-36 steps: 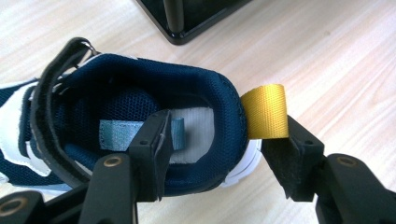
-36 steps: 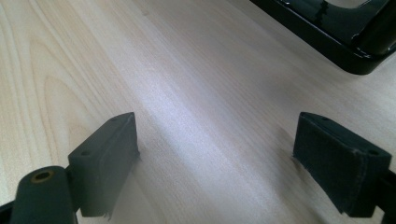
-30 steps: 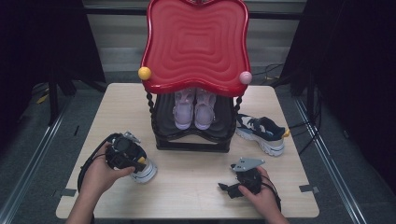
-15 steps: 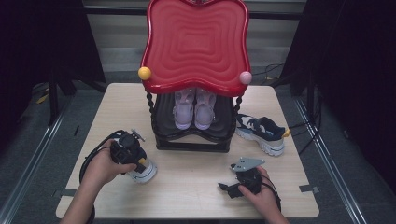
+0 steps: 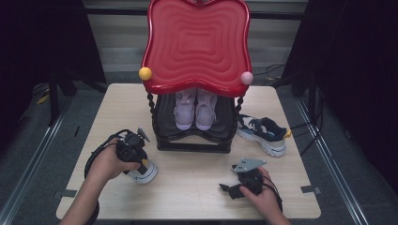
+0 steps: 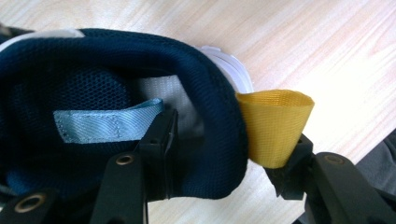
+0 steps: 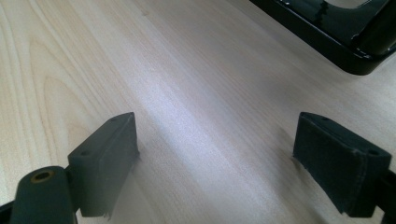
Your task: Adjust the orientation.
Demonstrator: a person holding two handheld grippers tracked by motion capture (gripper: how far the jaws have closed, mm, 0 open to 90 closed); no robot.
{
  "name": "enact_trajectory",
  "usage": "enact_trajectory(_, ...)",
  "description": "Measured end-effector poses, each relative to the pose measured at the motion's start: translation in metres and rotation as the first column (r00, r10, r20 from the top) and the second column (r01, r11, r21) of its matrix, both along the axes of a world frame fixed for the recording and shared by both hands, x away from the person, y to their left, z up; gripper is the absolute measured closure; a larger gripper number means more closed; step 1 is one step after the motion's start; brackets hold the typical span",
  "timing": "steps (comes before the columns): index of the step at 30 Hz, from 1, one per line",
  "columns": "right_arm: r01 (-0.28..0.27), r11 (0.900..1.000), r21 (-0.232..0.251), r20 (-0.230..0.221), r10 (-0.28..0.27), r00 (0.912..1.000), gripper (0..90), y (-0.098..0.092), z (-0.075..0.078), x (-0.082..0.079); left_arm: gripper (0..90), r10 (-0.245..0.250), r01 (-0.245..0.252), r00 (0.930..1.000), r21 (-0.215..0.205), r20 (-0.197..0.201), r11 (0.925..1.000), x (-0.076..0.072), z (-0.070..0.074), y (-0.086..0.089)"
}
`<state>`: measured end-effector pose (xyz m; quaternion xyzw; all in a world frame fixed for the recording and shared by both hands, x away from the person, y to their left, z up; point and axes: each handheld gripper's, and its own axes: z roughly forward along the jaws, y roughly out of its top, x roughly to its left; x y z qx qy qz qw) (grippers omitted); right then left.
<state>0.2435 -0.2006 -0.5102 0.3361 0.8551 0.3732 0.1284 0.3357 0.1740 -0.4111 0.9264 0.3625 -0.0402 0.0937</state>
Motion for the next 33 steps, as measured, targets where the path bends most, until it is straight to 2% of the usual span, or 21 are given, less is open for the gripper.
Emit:
enact_trajectory(5, 0.0, 1.0, 0.0, 0.0, 0.0, 1.0, 13.4, 0.0, 0.0, 0.0, 49.3, -0.003, 0.003, 1.0, 0.004, 0.0, 1.0, 0.002, 0.003, -0.005)
enact_trajectory(15, 0.0, 1.0, 0.0, 0.0, 0.0, 1.0, 13.4, 0.0, 0.0, 0.0, 56.8, -0.008, 0.01, 0.9992, 0.034, -0.039, 0.9994, 0.005, -0.004, -0.012)
enact_trajectory(22, 0.0, 1.0, 0.0, 0.0, 0.0, 1.0, 13.4, 0.0, 0.0, 0.0, 61.1, -0.028, 0.031, 0.9982, 0.056, -0.052, 0.998, 0.007, -0.003, -0.014)
enact_trajectory(33, -0.001, 1.0, 0.001, 0.0, 0.001, 1.0, 13.4, 0.0, 0.0, 0.0, 66.4, -0.023, 0.027, 0.9975, 0.072, -0.067, 0.997, 0.01, -0.003, -0.014)
